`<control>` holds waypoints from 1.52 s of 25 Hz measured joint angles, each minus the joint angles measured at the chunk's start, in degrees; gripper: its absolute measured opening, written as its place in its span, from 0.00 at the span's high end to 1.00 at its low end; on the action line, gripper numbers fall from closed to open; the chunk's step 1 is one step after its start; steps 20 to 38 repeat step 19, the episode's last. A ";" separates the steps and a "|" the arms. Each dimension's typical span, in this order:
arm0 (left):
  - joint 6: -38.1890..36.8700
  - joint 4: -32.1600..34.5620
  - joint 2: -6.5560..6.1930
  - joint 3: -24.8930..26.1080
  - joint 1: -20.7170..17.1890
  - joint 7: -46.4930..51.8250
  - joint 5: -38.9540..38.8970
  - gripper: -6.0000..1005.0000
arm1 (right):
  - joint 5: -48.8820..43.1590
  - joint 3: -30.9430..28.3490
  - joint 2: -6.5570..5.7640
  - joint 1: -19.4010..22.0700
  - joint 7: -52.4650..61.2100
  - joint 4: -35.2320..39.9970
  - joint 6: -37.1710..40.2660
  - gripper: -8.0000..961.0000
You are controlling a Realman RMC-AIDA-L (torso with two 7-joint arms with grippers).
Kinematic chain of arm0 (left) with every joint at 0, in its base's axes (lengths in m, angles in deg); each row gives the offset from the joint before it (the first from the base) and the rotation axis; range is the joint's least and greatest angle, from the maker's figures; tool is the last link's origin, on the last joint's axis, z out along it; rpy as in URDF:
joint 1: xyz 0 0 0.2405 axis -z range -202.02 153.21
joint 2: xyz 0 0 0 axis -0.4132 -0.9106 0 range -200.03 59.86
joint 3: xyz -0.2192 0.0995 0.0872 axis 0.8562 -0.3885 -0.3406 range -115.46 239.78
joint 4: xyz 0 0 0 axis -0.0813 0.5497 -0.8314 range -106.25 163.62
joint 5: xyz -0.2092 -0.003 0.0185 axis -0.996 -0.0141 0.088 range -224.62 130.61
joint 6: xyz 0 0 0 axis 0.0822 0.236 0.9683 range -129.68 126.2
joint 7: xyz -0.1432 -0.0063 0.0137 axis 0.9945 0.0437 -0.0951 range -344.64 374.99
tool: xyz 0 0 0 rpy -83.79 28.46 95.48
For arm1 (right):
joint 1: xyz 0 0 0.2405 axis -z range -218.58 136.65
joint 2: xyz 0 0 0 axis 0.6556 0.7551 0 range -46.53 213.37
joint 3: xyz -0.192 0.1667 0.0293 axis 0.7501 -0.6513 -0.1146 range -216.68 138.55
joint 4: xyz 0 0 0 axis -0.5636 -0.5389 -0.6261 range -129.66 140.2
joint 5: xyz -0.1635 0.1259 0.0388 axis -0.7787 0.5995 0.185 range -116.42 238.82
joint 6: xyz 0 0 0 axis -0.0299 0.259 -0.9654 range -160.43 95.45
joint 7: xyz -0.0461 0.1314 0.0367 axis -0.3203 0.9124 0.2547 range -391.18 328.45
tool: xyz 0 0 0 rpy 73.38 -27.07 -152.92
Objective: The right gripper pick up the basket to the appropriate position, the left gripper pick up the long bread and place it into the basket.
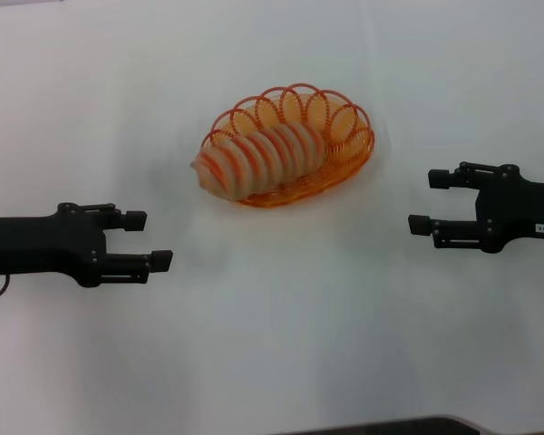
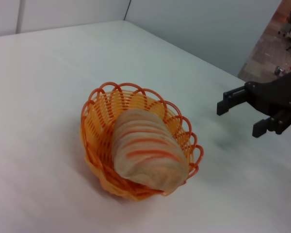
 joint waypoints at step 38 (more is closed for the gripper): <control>0.45 -0.14 -0.41 0.03 0.21 -0.08 -0.12 0.20 | -0.65 0.12 0.08 -0.46 0.42 -0.22 -0.65 0.14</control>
